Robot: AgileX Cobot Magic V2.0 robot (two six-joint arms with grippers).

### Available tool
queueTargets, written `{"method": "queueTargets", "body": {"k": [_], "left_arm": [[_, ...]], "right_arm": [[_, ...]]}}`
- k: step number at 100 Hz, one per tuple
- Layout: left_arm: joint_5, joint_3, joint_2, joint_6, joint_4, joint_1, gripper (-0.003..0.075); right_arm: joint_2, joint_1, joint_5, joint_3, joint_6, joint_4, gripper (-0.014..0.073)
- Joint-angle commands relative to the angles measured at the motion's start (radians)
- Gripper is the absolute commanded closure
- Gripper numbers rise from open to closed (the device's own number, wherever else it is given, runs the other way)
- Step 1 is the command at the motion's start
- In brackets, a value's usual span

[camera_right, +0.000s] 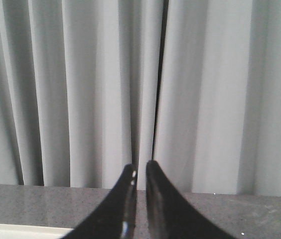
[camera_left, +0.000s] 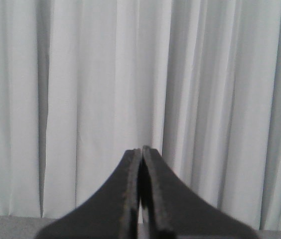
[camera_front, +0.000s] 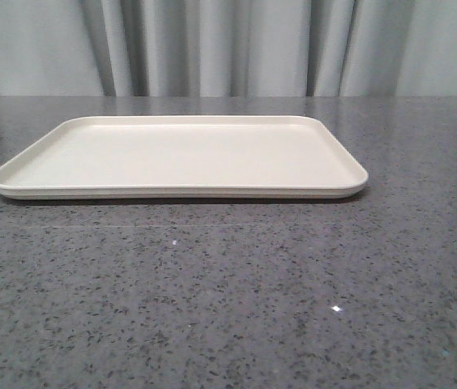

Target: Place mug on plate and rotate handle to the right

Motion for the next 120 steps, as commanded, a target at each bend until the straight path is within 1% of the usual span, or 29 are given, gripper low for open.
{"method": "queueTargets", "body": {"k": [1, 12, 17, 25, 32, 39, 46, 58, 65, 72, 89, 102, 120], "left_arm": [[0.001, -0.084, 0.068, -0.009, -0.011, 0.001, 0.0739], [0.068, -0.154, 0.128, -0.009, -0.012, 0.001, 0.0738], [0.095, -0.182, 0.154, -0.009, -0.012, 0.001, 0.0738], [0.131, -0.224, 0.192, -0.009, -0.012, 0.001, 0.0734], [0.161, -0.258, 0.226, -0.009, -0.012, 0.001, 0.0703], [0.191, -0.287, 0.260, -0.009, -0.014, 0.001, 0.0642], [0.224, -0.317, 0.289, -0.009, -0.014, 0.001, 0.0563], [0.261, -0.356, 0.328, -0.009, -0.016, 0.001, 0.0398], [0.270, -0.374, 0.347, -0.009, -0.016, 0.001, 0.0330], [0.276, -0.388, 0.358, -0.009, -0.016, 0.001, 0.0292], [0.333, -0.429, 0.373, -0.009, -0.028, 0.001, 0.0286], [0.386, -0.466, 0.381, -0.009, -0.028, 0.001, 0.0286], [0.541, -0.556, 0.431, -0.009, 0.027, 0.001, 0.0286]], "right_arm": [[0.040, -0.003, -0.040, -0.078, 0.002, 0.002, 0.0383], [0.062, -0.003, -0.013, -0.125, 0.002, 0.002, 0.0252], [0.068, -0.003, -0.006, -0.143, 0.002, 0.002, 0.0214], [0.069, -0.003, -0.013, -0.154, 0.002, 0.002, 0.0188], [0.069, -0.003, -0.032, -0.154, 0.002, 0.001, 0.0188], [0.069, -0.003, -0.047, -0.154, 0.002, 0.000, 0.0188], [0.068, -0.003, -0.064, -0.154, 0.002, -0.002, 0.0188], [0.068, -0.003, -0.096, -0.154, 0.002, -0.003, 0.0188], [0.068, -0.003, -0.127, -0.154, 0.002, -0.003, 0.0188], [0.068, -0.003, -0.118, -0.154, 0.002, -0.003, 0.0188], [0.068, -0.003, -0.118, -0.153, 0.002, -0.003, 0.0188], [0.068, -0.003, -0.091, -0.153, 0.002, -0.003, 0.0188], [0.081, -0.003, -0.046, -0.203, 0.002, -0.004, 0.0188]]}}
